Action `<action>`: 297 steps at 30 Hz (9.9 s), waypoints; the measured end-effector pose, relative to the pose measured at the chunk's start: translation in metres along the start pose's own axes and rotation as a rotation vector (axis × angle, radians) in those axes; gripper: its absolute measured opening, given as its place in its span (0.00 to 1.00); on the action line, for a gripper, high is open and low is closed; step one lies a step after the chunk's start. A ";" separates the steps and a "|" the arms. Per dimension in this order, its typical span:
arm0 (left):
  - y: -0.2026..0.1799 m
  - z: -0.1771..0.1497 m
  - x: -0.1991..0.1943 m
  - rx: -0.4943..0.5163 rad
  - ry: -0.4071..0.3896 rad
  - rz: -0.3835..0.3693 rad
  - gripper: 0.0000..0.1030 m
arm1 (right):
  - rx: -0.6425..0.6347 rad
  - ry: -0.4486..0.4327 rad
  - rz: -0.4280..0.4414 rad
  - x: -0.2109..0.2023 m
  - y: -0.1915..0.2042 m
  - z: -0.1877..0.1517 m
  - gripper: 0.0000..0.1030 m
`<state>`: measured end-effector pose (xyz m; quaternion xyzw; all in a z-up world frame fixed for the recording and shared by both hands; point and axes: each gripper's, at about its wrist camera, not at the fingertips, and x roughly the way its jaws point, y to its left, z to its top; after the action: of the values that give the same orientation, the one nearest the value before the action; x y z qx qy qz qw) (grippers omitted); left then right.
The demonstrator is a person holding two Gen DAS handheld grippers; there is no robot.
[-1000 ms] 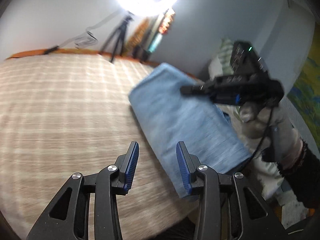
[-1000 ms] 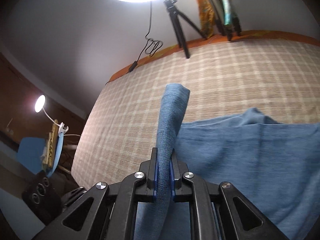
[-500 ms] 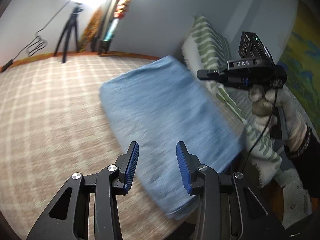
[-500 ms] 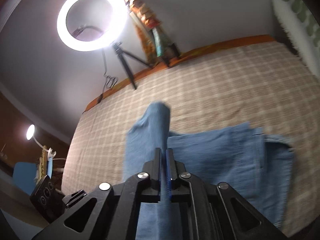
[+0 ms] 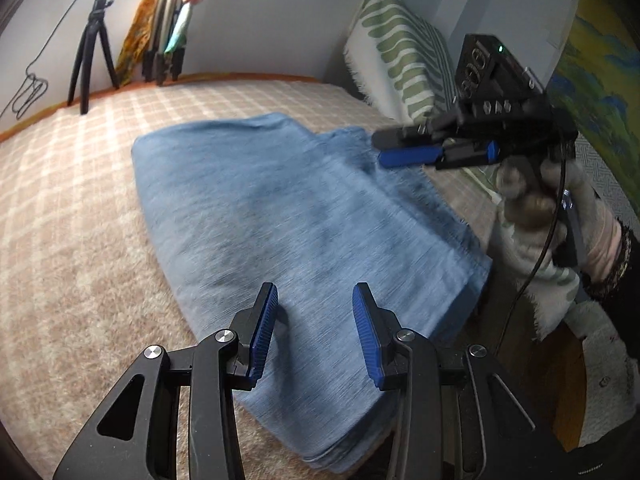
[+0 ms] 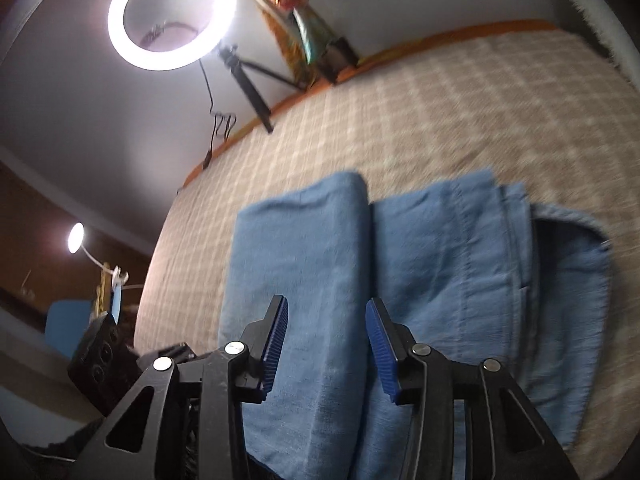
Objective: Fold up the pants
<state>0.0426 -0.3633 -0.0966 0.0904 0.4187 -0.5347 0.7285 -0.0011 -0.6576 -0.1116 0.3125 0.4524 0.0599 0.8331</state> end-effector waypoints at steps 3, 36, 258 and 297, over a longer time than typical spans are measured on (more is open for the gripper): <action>0.004 -0.003 -0.001 -0.010 0.000 0.000 0.36 | 0.007 0.036 -0.014 0.022 -0.004 -0.004 0.43; -0.053 0.021 0.008 0.138 0.002 -0.065 0.36 | 0.075 -0.137 -0.240 -0.087 -0.063 -0.016 0.03; -0.092 0.071 -0.090 0.036 -0.303 0.354 0.97 | -0.194 -0.573 -0.614 -0.134 0.099 -0.108 1.00; -0.092 0.070 -0.091 0.034 -0.303 0.366 0.98 | -0.170 -0.550 -0.559 -0.120 0.098 -0.106 1.00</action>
<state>-0.0070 -0.3779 0.0405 0.0955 0.2722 -0.4081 0.8662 -0.1367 -0.5761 -0.0115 0.1116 0.2738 -0.2177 0.9302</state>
